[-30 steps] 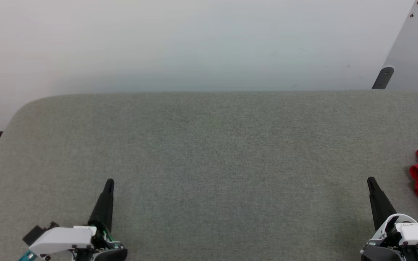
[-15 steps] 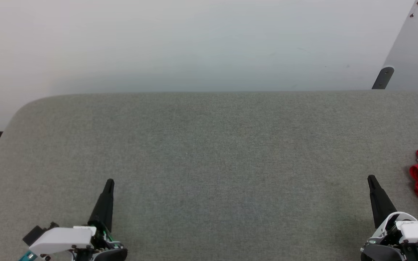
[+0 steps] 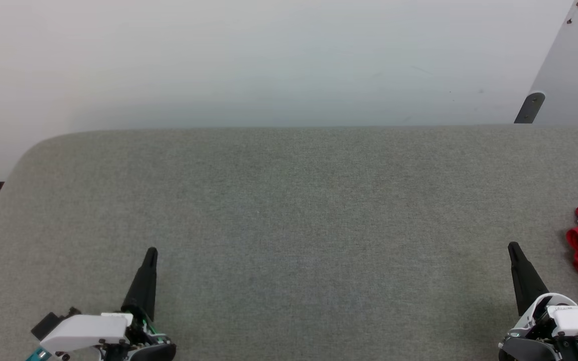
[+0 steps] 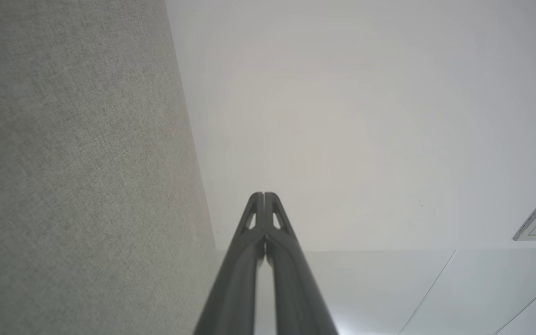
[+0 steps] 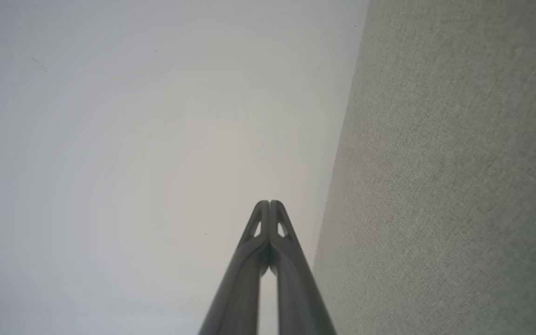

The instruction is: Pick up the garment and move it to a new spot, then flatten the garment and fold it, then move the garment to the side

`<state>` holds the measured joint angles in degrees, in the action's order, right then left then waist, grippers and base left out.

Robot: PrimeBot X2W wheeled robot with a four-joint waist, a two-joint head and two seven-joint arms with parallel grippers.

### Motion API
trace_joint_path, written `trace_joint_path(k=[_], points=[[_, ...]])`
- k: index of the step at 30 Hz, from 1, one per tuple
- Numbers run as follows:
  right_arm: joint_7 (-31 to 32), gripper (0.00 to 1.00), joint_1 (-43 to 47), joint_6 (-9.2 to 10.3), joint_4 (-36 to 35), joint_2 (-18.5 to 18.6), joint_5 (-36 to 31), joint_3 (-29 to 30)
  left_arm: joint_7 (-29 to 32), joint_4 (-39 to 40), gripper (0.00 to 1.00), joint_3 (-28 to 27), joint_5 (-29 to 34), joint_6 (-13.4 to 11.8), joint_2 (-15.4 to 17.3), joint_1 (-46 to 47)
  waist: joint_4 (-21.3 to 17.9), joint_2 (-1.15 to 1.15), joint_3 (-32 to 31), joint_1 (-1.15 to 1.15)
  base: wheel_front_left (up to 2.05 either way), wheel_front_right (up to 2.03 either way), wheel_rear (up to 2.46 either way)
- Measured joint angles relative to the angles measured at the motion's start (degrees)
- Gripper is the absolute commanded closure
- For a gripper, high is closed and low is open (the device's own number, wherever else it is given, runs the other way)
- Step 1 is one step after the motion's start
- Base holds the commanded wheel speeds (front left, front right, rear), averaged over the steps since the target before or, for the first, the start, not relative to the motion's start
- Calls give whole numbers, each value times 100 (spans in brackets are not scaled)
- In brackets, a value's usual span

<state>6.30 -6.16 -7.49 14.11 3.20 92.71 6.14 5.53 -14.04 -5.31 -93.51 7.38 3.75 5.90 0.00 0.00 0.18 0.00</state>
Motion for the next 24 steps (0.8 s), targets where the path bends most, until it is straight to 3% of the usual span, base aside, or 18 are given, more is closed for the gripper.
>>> trace_joint_path(k=[24], points=[[2, 100, 0, 0, 0, -9, -3, 11, 34, -1, 100, -32, 25, 0, -24, 1, 0, 0, 0, 0, 0, 0, 0]])
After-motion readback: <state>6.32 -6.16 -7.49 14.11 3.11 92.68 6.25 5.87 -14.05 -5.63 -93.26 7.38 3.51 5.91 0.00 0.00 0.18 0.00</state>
